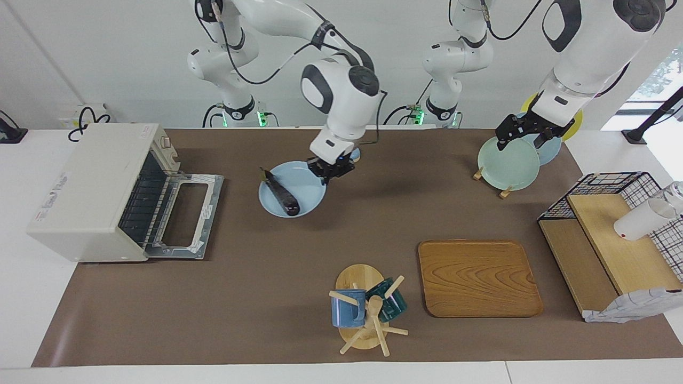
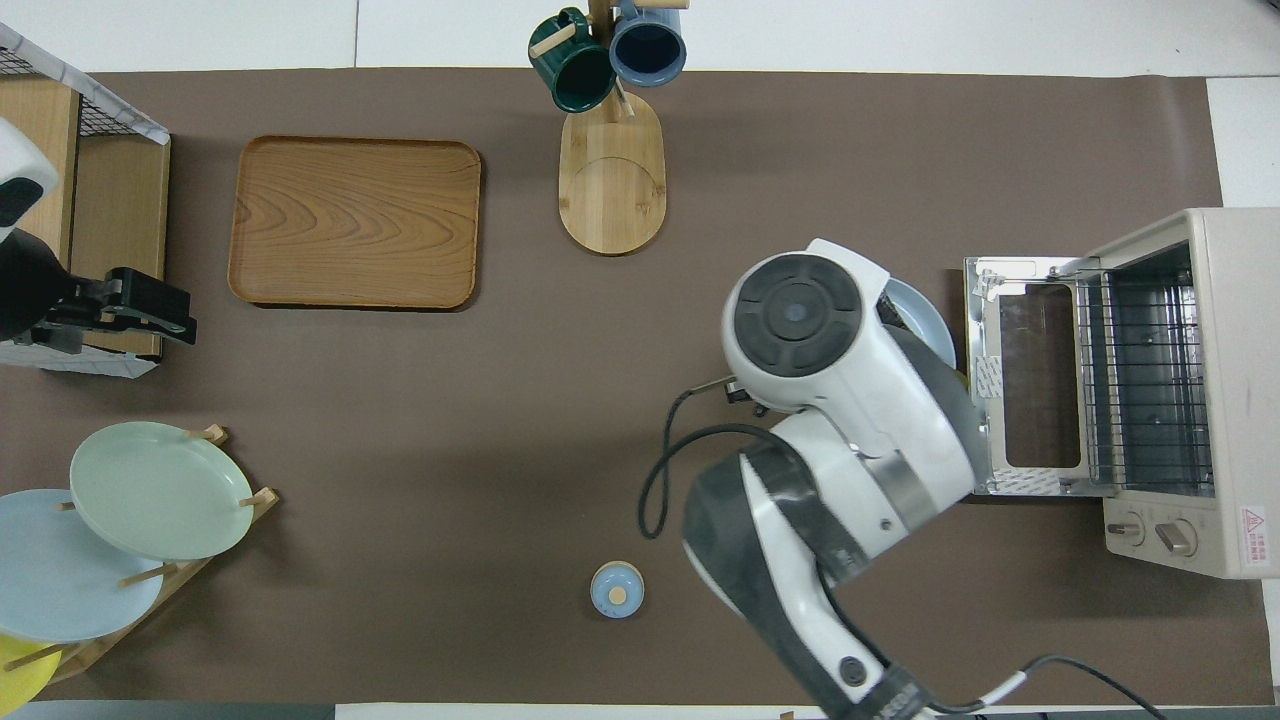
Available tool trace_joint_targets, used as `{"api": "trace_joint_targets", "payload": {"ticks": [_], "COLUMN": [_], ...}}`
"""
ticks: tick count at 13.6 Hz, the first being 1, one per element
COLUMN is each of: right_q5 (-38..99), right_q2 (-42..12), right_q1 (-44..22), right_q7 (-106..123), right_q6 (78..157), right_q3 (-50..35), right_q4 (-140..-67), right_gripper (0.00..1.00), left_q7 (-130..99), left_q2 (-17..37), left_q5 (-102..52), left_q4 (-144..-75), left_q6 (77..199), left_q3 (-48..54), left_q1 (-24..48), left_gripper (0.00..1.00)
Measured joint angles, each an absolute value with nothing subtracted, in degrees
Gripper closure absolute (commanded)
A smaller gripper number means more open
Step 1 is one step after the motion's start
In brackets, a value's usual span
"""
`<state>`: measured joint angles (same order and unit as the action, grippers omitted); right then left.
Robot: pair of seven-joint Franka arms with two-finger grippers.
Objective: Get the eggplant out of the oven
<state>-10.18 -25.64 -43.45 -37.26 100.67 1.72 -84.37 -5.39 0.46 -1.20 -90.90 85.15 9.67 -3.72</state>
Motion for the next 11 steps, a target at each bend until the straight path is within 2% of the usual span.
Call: {"api": "trace_joint_targets", "payload": {"ticks": [3, 6, 7, 8, 11], "right_q5": [-8.8, -7.6, -6.4, -5.0, -3.7], "right_q2": [-33.8, -37.2, -37.4, -37.4, -37.3], "right_q1": [-47.8, -49.9, -49.7, -49.3, -48.5], "right_q7": [-44.7, -49.1, -50.1, -50.2, -50.2], "right_q6": [106.2, 111.3, 112.0, 112.2, 112.4], "right_q3": [0.5, 0.2, 0.3, 0.4, 0.5], "right_q4": [-80.7, -80.2, -80.0, -79.8, -79.0], "right_gripper": [1.00, 1.00, 0.67, 0.57, 0.53], "left_q7": [-5.4, -5.4, -5.4, -5.4, -5.6], "left_q2": [0.5, 0.5, 0.5, 0.5, 0.5], "left_q5": [-1.2, -1.2, -1.2, -1.2, -1.2], "left_q4": [-90.9, -90.9, -90.9, -90.9, -90.9], "left_q6": [86.1, 87.5, 87.7, 87.9, 88.1], "left_q3": [9.7, 9.7, 9.7, 9.7, 9.6], "left_q1": [-3.7, -3.8, -3.8, -3.9, -4.1], "left_gripper": [0.00, 0.00, 0.00, 0.00, 0.00]}}
